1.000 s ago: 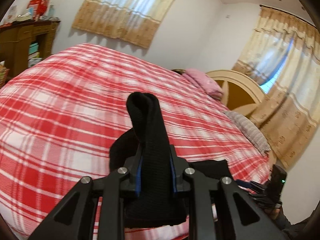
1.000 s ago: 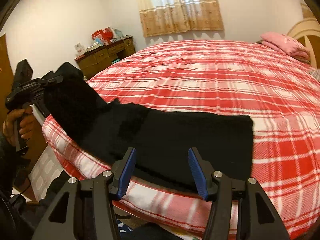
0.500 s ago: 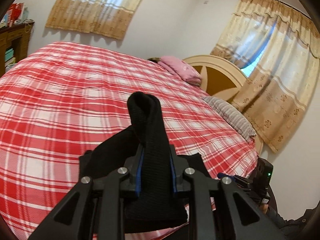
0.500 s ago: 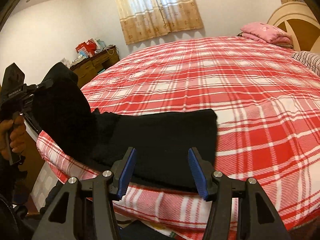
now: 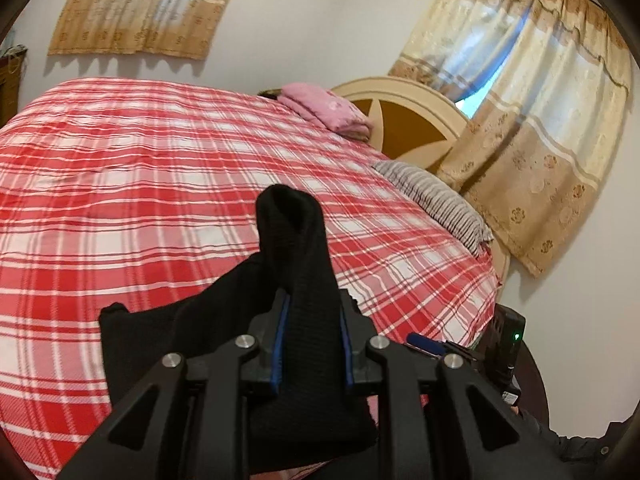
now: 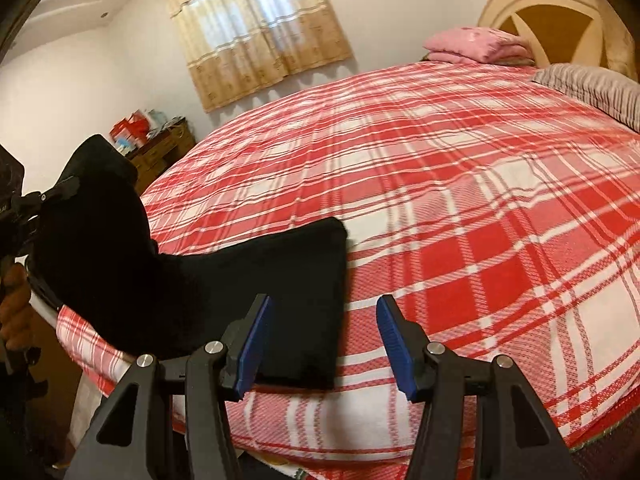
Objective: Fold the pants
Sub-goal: 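Grasp the pants end with the left tool, lift and fold toward the right tool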
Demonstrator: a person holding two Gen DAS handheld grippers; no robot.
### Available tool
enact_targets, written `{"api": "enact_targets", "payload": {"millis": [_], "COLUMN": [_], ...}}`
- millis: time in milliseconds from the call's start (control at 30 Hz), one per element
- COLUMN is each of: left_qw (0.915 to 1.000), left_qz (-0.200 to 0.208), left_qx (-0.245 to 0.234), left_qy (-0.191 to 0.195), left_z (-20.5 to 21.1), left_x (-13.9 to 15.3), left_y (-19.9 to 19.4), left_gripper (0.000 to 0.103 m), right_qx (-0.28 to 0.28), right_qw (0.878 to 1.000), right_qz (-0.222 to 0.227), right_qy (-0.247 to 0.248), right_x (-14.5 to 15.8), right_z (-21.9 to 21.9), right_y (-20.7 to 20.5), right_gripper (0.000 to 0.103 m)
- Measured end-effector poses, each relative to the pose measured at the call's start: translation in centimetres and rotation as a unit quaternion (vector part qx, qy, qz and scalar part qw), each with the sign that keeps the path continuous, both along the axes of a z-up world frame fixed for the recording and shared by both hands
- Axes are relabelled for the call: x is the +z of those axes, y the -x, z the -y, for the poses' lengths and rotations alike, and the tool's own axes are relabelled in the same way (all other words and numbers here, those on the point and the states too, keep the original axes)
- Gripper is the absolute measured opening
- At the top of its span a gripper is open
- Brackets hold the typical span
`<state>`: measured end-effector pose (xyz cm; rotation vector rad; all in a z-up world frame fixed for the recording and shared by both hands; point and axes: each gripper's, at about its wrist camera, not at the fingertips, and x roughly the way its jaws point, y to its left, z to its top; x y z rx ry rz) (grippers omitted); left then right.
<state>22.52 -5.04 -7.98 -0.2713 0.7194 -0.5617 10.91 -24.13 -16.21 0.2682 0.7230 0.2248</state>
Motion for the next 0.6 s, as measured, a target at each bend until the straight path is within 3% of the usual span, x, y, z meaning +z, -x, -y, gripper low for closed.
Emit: {"api": "enact_targets", "payload": {"millis": [333,600], "left_qw": [0.9985,0.9934], "left_qz": [-0.031,-0.053], "left_qx": [-0.034,-0.042], "left_qy": [-0.031,-0.092], "left_z": [5.6,9.5], "left_x": [-2.2,-5.5], "left_y": [-1.8,-2.8], "left_gripper": [0.022,0.022], "right_qx": [-0.026,-0.049], "right_qw": [1.0,0.998], "right_qz": [0.003,-0.005], "right_qy": [-0.013,-0.027], "right_x": [-0.3,-0.9], "right_z": [1.3,2.3], "right_y": [-0.1,-0.4], "right_gripper": [0.056,0.056]}}
